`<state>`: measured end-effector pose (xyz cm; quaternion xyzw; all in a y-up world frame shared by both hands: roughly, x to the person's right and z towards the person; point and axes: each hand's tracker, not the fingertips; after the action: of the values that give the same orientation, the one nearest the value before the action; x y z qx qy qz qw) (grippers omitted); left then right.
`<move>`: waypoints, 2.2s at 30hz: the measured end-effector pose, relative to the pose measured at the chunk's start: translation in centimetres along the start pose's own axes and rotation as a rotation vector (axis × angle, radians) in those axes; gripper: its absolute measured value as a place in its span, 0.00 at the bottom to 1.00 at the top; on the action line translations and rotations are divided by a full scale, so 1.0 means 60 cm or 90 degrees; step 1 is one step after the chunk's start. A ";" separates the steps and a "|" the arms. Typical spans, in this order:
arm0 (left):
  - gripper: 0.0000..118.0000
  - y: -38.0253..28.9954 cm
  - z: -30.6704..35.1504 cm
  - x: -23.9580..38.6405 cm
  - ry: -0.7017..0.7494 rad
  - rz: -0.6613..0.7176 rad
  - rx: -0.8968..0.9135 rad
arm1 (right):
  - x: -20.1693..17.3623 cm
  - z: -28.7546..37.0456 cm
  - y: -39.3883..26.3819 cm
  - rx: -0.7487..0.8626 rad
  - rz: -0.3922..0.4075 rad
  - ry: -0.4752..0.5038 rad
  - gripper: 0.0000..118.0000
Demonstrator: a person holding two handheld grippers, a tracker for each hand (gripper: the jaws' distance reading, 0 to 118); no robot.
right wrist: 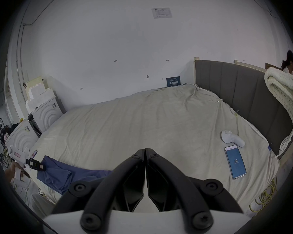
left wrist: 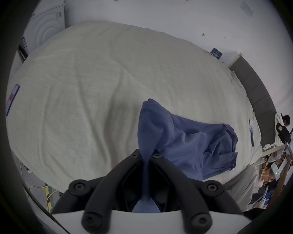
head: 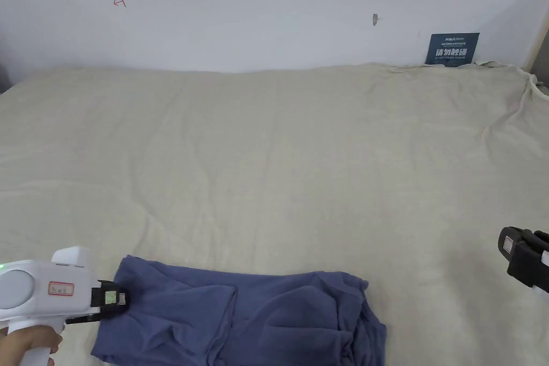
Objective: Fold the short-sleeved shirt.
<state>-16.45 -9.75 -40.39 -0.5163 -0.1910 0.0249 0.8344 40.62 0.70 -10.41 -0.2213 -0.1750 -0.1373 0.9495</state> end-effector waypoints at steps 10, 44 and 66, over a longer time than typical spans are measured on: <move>0.03 0.019 0.011 0.105 -0.011 -0.035 -0.022 | 0.006 0.001 -0.003 -0.001 0.002 0.006 0.01; 0.87 -0.068 -0.209 0.530 -0.198 -0.220 -0.152 | 0.068 0.041 -0.024 -0.002 -0.028 -0.040 0.01; 0.00 -0.034 -0.129 0.349 -0.131 -0.135 0.102 | 0.034 0.025 -0.012 -0.008 -0.007 -0.016 0.01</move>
<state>5.31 -12.31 -35.50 -0.4199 -0.3262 0.0049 0.8469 41.82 0.41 -8.08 -0.2279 -0.1876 -0.1409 0.9450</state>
